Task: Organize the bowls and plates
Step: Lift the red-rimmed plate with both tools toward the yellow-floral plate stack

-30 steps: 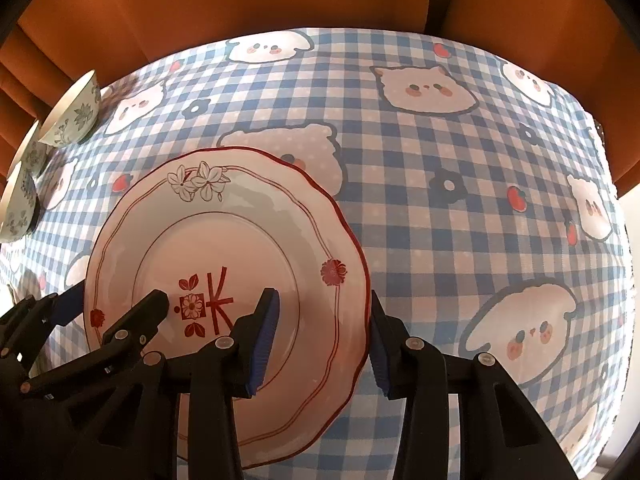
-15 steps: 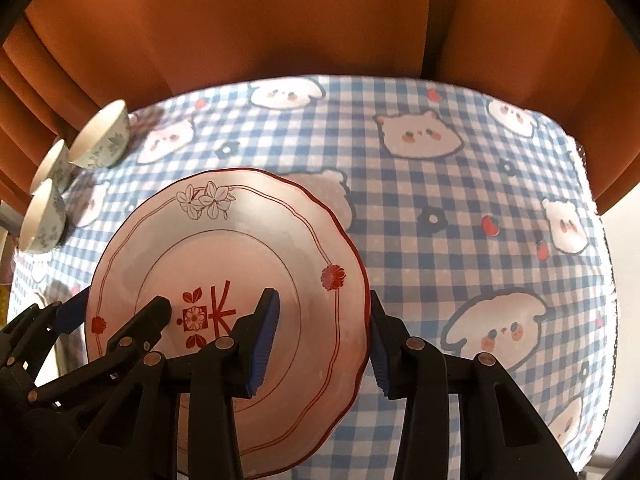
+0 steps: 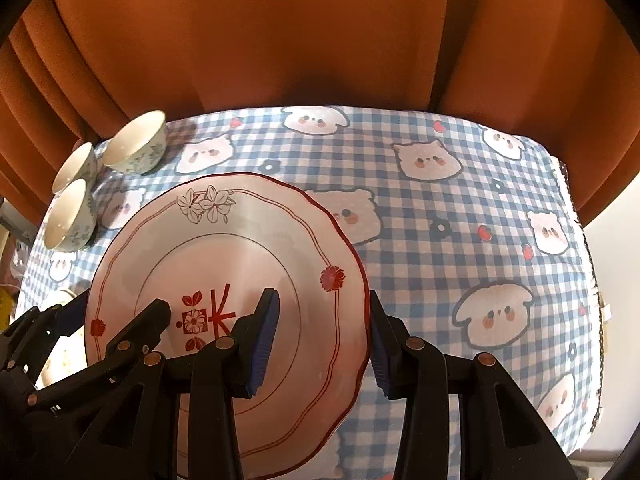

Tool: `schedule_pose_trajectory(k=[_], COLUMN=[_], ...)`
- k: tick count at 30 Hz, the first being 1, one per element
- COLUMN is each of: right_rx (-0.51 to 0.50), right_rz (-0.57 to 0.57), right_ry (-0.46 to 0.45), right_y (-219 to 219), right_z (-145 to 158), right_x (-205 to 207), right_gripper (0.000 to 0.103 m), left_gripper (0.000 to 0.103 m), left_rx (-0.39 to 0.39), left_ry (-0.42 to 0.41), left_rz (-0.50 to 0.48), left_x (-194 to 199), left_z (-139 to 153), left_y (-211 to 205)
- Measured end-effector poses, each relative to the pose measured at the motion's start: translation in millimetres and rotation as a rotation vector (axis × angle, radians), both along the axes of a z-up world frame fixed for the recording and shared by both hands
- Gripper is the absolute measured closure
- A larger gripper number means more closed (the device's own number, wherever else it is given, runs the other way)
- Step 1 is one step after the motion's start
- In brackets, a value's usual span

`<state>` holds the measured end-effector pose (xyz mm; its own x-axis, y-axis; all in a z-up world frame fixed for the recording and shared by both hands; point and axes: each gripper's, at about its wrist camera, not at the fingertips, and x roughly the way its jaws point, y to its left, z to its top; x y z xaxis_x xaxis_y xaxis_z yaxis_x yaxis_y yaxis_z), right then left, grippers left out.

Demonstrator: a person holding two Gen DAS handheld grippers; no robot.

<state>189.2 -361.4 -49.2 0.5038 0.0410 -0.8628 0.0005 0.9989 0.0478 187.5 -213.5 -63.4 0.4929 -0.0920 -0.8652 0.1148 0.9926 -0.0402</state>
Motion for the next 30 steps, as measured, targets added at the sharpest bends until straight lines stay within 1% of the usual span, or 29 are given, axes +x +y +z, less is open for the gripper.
schedule_pose_trajectory(k=[6,15,30], right_rx=[-0.025,-0.023,-0.027], right_rz=[-0.004,-0.004,0.005], right_ry=[0.000,0.007,0.026], right_y=[29,81,167], right_z=[6,7,-4], right_x=[-18,-40,-73], right_gripper=[0.058,0.058,0.058], left_gripper=[0.045,0.045,0.045], left_rx=[-0.011,-0.018,-0.020], left_ry=[-0.004,0.001,0.016], left_rz=[-0.006,-0.003,0.005], left_x=[-12,-24,-56], left_z=[5,11,-3], left_y=[29,79,162])
